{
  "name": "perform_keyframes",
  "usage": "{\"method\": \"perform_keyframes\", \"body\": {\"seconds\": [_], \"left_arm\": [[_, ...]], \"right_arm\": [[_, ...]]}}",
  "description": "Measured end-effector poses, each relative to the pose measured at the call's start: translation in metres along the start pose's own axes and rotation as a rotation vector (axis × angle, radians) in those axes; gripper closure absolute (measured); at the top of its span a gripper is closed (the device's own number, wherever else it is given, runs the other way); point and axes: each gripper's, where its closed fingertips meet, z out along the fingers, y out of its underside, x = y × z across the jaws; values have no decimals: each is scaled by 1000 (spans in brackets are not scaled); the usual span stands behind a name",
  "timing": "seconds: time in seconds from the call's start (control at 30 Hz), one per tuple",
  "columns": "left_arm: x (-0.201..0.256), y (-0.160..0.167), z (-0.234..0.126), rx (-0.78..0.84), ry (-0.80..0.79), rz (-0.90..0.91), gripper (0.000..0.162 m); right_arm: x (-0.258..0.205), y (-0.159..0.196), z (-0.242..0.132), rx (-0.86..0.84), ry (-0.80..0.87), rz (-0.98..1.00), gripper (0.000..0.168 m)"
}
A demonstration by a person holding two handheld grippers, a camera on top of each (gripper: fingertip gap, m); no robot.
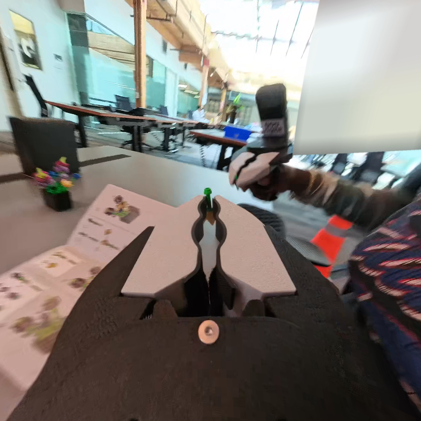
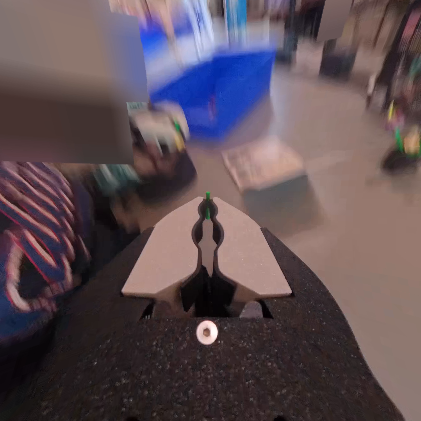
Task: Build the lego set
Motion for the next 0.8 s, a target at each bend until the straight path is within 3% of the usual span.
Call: {"method": "perform_keyframes", "body": {"seconds": [0.07, 0.1, 0.2, 0.3, 0.4, 0.8], "left_arm": [[3, 1, 2, 25, 57, -127, 158], [3, 4, 4, 14, 67, -154, 158], [0, 9, 6, -26, 55, -181, 158], [-1, 18, 8, -77, 63, -208, 158], [-3, 20, 8, -84, 74, -245, 158], [-4, 23, 8, -97, 75, -267, 158]], "right_arm": [[-15, -47, 7, 396, -163, 120, 166], [-17, -56, 14, 504, -236, 198, 165], [-16, -60, 46, 646, -401, 372, 166], [-17, -59, 73, 634, -502, 457, 166], [-19, -50, 93, 527, -477, 402, 166], [-17, -37, 98, 473, -425, 391, 165]]}}
